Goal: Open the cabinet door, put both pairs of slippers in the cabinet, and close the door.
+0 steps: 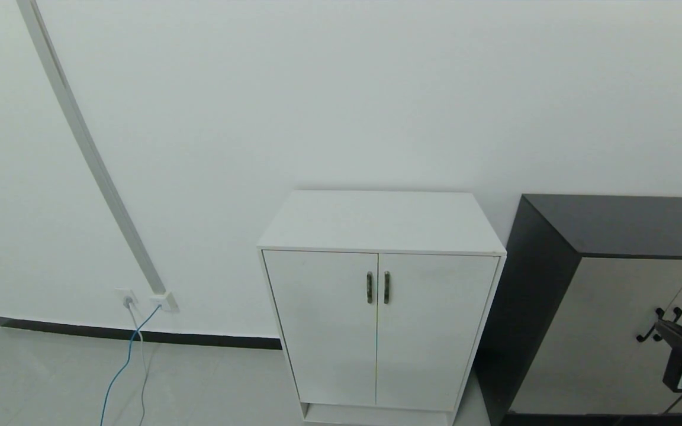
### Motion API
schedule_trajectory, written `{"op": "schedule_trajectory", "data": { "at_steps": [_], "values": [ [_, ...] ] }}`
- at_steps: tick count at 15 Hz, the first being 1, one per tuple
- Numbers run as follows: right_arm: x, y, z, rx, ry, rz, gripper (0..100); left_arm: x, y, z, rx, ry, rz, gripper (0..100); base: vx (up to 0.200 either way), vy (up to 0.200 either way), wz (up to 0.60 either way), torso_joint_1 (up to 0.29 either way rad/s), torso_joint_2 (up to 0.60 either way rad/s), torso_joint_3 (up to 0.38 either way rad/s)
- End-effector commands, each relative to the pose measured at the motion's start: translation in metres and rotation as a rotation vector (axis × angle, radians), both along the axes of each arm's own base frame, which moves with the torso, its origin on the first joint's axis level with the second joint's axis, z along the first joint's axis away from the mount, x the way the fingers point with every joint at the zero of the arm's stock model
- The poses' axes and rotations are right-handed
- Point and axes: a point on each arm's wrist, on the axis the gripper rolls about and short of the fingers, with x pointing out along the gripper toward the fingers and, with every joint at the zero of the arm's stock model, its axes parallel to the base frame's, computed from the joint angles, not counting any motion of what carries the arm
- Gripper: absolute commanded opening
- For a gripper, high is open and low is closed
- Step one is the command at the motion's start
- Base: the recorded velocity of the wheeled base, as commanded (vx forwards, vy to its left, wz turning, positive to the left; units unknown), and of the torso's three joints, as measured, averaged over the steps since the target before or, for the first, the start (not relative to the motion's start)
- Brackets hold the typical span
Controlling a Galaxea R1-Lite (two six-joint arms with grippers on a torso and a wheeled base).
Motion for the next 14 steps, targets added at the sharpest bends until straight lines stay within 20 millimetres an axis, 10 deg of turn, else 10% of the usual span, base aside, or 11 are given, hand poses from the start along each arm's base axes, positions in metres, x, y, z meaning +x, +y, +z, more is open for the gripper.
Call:
{"op": "schedule_trajectory", "data": {
  "at_steps": [1, 14],
  "values": [
    [-0.022, -0.002, 0.012, 0.007, -0.064, 0.012, 0, 0.000, 0.000, 0.000, 0.000, 0.001, 0.001, 0, 0.000, 0.000, 0.00, 0.000, 0.00, 0.000],
    [-0.114, -0.007, 0.012, 0.030, -0.031, 0.149, 0, 0.000, 0.000, 0.000, 0.000, 0.001, 0.001, 0, 0.000, 0.000, 0.00, 0.000, 0.00, 0.000]
  ]
}}
